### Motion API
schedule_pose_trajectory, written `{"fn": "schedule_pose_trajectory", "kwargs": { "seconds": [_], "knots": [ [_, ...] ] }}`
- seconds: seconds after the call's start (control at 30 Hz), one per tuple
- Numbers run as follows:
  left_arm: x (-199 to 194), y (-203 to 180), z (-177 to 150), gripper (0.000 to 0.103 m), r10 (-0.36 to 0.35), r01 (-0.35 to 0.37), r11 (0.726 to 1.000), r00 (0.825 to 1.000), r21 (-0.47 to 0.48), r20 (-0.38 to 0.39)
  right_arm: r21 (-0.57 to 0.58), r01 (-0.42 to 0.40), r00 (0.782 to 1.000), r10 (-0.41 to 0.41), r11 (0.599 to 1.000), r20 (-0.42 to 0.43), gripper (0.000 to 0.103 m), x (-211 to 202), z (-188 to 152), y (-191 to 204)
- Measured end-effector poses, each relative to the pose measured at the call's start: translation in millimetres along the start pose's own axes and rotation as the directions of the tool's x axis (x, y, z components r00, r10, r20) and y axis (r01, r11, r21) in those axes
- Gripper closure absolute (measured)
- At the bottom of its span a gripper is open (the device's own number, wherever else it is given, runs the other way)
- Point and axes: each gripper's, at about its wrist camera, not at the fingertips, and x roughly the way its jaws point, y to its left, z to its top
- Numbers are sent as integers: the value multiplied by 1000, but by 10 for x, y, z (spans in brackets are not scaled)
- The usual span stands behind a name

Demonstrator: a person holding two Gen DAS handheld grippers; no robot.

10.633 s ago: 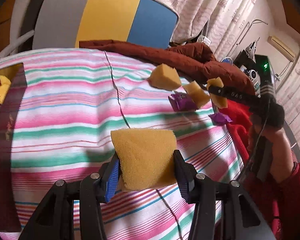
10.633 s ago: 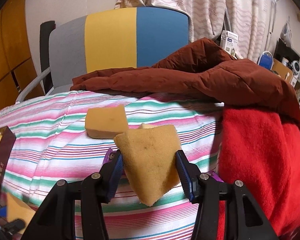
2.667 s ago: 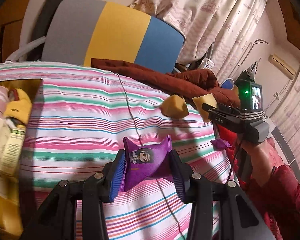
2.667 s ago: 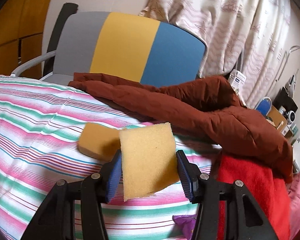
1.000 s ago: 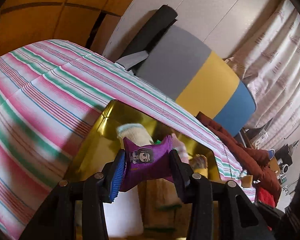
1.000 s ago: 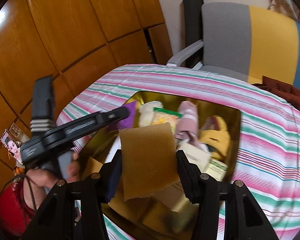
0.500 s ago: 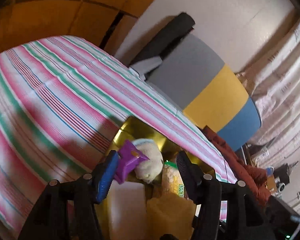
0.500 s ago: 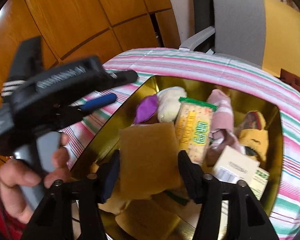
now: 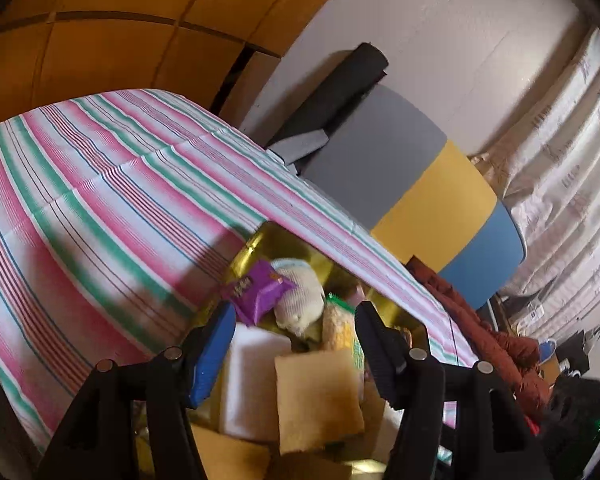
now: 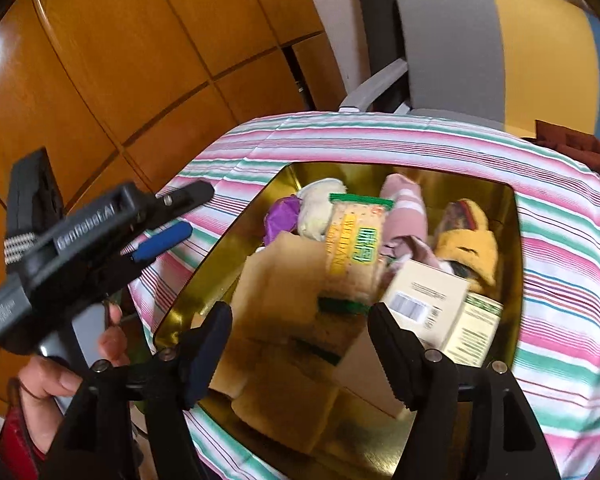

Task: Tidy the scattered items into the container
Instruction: 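Move both tools back toward the last sponge cake and purple pack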

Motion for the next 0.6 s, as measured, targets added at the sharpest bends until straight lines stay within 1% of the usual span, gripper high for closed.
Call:
{"fn": "schedule_pose_trajectory", "kwargs": {
  "seconds": [0.07, 0.2, 0.23, 0.3, 0.37, 0.47, 0.6],
  "knots": [
    [-20, -35, -57, 40, -3, 3, 1000, 1000, 1, -10, 8, 6, 1000, -6, 1000, 10, 32, -70, -22, -46],
    [-66, -164, -176, 40, -32, 33, 999, 999, 10, -22, 44, 22, 999, -24, 999, 32, 31, -253, -65, -179],
    [-70, -227, -215, 40, -44, 45, 999, 999, 28, -28, 53, 27, 999, -29, 998, 37, 31, -302, -77, -217],
    [-49, -360, -289, 38, -63, 66, 996, 997, 68, -46, 78, 37, 998, -41, 996, 50, 26, -404, -101, -319],
    [-13, -518, -379, 38, -84, 93, 988, 993, 120, -77, 102, 50, 996, -56, 994, 63, 23, -498, -121, -422],
    [29, -780, -525, 38, -114, 135, 971, 987, 196, -112, 136, 72, 994, -82, 988, 76, 22, -650, -164, -608],
    [54, -1060, -700, 38, -149, 185, 949, 977, 256, -154, 181, 104, 989, -121, 978, 85, 21, -843, -241, -875]
  ]
}}
